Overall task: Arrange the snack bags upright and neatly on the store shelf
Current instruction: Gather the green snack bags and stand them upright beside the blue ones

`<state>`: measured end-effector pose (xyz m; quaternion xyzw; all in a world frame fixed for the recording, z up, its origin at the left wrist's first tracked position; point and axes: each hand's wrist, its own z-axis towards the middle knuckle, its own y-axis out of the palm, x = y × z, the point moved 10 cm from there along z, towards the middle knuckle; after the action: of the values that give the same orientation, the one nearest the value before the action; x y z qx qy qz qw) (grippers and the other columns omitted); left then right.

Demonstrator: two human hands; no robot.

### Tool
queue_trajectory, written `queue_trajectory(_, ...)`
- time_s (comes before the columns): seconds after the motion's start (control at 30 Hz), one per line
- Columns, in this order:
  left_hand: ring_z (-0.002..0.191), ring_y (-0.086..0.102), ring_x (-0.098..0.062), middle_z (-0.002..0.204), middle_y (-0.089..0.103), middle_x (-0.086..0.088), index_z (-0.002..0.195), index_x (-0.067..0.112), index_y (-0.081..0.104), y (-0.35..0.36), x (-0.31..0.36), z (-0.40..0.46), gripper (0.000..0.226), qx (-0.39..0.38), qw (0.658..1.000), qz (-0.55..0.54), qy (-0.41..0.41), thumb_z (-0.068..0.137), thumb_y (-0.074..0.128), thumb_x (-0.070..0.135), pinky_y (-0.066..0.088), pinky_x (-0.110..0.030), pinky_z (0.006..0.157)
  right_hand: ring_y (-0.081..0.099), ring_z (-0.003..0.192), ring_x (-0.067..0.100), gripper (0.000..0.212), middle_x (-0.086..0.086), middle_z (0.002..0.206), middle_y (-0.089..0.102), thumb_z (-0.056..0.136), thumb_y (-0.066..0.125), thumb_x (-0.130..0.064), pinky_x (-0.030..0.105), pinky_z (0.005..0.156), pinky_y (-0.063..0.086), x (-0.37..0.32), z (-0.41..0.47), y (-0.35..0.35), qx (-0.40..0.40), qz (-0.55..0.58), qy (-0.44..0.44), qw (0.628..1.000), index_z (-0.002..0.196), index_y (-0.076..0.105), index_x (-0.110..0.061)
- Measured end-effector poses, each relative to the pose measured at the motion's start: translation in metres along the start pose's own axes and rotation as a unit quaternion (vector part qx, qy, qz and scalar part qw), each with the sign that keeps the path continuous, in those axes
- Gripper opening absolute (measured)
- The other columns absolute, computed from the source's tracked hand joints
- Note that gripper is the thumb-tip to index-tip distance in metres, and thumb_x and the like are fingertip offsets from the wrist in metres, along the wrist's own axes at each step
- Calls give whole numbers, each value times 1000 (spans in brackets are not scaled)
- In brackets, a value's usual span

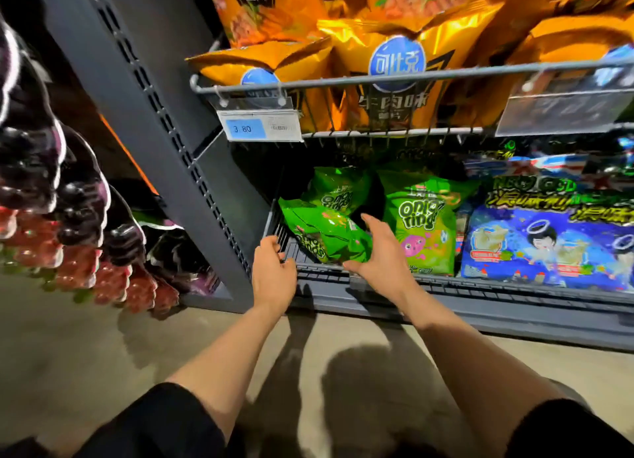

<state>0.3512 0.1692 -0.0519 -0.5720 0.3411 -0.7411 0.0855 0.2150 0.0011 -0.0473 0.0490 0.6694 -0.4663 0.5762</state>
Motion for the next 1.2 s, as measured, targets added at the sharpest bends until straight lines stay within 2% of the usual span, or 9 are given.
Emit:
queue_trajectory(0.2, 136, 38, -26, 150, 37, -12, 149, 7, 20, 34, -37, -3, 66, -70, 990, -35, -116, 93, 54, 11, 30, -35, 112, 25, 143, 19, 105, 5, 155, 26, 70, 82, -25, 27, 113, 20, 31, 13, 33, -7, 57, 28, 998, 150, 14, -15)
queue_trajectory(0.33, 128, 45, -33, 140, 50, -15, 144, 11, 35, 23, -39, 10, 57, -5, 989, 94, -114, 90, 54, 13, 38, -40, 103, 26, 142, 19, 103, 4, 155, 28, 71, 80, -30, 33, 115, 25, 22, 30, 56, 3, 26, 4, 1000, 151, 15, -21)
queue_trajectory(0.43, 118, 47, -35, 123, 61, -14, 130, 11, 50, 14, -44, 15, 43, 67, 978, 165, -104, 87, 54, 15, 40, -42, 96, 38, 135, 26, 72, 8, 147, 40, 80, 70, -37, 39, 110, 34, 21, 39, 70, 23, -5, 8, 1000, 141, 40, -15)
queue_trajectory(0.57, 127, 48, -28, 139, 51, -11, 141, 10, 41, 45, -50, 28, 52, 28, 993, 27, -114, 90, 55, 15, 39, -41, 105, 58, 90, 34, 41, 22, 94, 62, 94, 52, -36, 38, 76, 42, 37, 51, 59, 67, 44, 80, 994, 91, 59, 4)
queue_trajectory(0.67, 136, 40, -26, 148, 40, -12, 146, 9, 30, 56, -53, 33, 60, -4, 991, -46, -127, 93, 55, 19, 32, -41, 112, 37, 59, 26, 47, 9, 57, 40, 95, 51, -33, 34, 57, 19, 39, 55, 30, 116, 54, 91, 988, 58, 39, -7)
queue_trajectory(0.83, 140, 33, -19, 153, 32, -8, 148, 7, 24, 56, -35, 39, 68, -34, 982, -154, -104, 93, 57, 27, 26, -33, 116, 20, 52, 12, 52, -2, 56, 22, 94, 54, -30, 22, 45, 23, 31, 62, -4, 175, 176, 84, 965, 55, 23, -17)
queue_trajectory(1.0, 109, 57, -3, 128, 57, 6, 135, 22, 40, 49, -9, 30, 52, -62, 966, -246, -52, 89, 64, 26, 42, -28, 105, 19, 54, 11, 49, -4, 58, 20, 94, 55, -27, 25, 48, 22, 22, 71, -5, 171, 283, 98, 939, 57, 23, -20)
queue_trajectory(1.1, 110, 58, 1, 134, 55, -1, 144, 15, 29, 41, 8, 31, 81, -88, 963, -255, 12, 78, 75, 12, 45, -18, 101, 22, 54, 9, 46, -4, 59, 21, 95, 54, -26, 19, 46, 22, 17, 72, 0, 155, 317, 86, 932, 60, 25, -21)
queue_trajectory(1.2, 117, 56, -1, 137, 54, 3, 147, 21, 25, 26, 18, 43, 104, -70, 972, -220, 36, 63, 87, 27, 44, -24, 104, 24, 57, 10, 42, -3, 62, 21, 95, 53, -27, 27, 53, 26, 9, 78, -3, 165, 364, 81, 913, 63, 26, -23)
